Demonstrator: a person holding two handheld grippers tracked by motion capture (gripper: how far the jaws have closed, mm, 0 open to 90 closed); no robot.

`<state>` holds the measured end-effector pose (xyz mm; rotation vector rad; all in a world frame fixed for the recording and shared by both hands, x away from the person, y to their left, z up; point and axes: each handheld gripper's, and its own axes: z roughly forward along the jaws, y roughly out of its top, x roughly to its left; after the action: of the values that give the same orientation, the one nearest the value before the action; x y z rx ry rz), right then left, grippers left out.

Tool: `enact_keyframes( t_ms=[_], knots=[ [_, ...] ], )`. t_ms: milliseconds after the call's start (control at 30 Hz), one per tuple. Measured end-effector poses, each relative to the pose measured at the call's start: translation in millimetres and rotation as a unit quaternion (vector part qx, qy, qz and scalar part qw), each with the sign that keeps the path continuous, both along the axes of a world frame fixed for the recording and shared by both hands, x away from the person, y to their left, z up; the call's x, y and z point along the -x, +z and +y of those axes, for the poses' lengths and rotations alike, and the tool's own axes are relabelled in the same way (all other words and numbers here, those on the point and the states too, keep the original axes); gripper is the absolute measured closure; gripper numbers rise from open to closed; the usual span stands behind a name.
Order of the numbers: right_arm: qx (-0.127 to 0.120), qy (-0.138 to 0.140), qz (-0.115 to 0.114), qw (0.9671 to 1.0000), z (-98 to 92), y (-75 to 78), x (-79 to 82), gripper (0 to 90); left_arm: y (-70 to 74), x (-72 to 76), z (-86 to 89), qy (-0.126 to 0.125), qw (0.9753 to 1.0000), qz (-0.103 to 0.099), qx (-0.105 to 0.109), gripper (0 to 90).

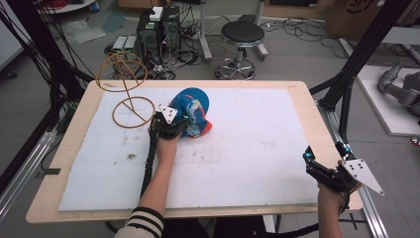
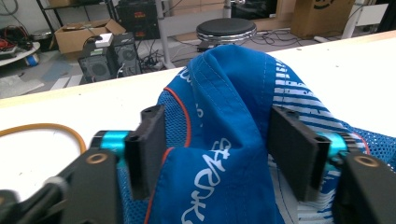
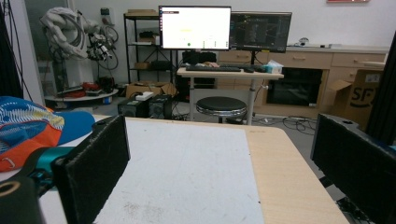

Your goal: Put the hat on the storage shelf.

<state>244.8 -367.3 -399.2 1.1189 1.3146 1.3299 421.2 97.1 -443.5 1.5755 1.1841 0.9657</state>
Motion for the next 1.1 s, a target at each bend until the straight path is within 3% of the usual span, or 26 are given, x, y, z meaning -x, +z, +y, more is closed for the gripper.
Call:
enact_keyframes(
  t_ms=[200, 367, 567, 900, 1100],
  knots=[
    [0.002, -0.002, 0.002, 1.0000, -0.2, -0.2, 0.0, 4.4, -1.8, -0.2, -1.5, -0.002, 0.9999, 0.008, -0.006, 52.6],
    [0.000, -0.003, 0.003, 1.0000, 0.4, -0.3, -0.3, 4.3, -1.9, 0.3, -2.5, -0.012, 0.9998, 0.011, -0.008, 67.7],
    [0.001, -0.001, 0.003, 1.0000, 1.0, -0.5, -0.5, 4.3, -2.8, -0.3, -1.2, -0.010, 0.9997, 0.020, -0.001, 80.7],
    [-0.001, 0.002, 0.001, 1.0000, 1.5, -0.6, -0.4, 4.3, 0.5, 1.0, 0.7, -0.020, 0.9995, 0.016, 0.016, 88.0],
    [-0.001, 0.001, 0.000, 1.0000, 1.4, -0.7, -0.5, 4.3, 7.4, 4.1, 1.9, -0.026, 0.9990, -0.001, 0.037, 88.2]
  ],
)
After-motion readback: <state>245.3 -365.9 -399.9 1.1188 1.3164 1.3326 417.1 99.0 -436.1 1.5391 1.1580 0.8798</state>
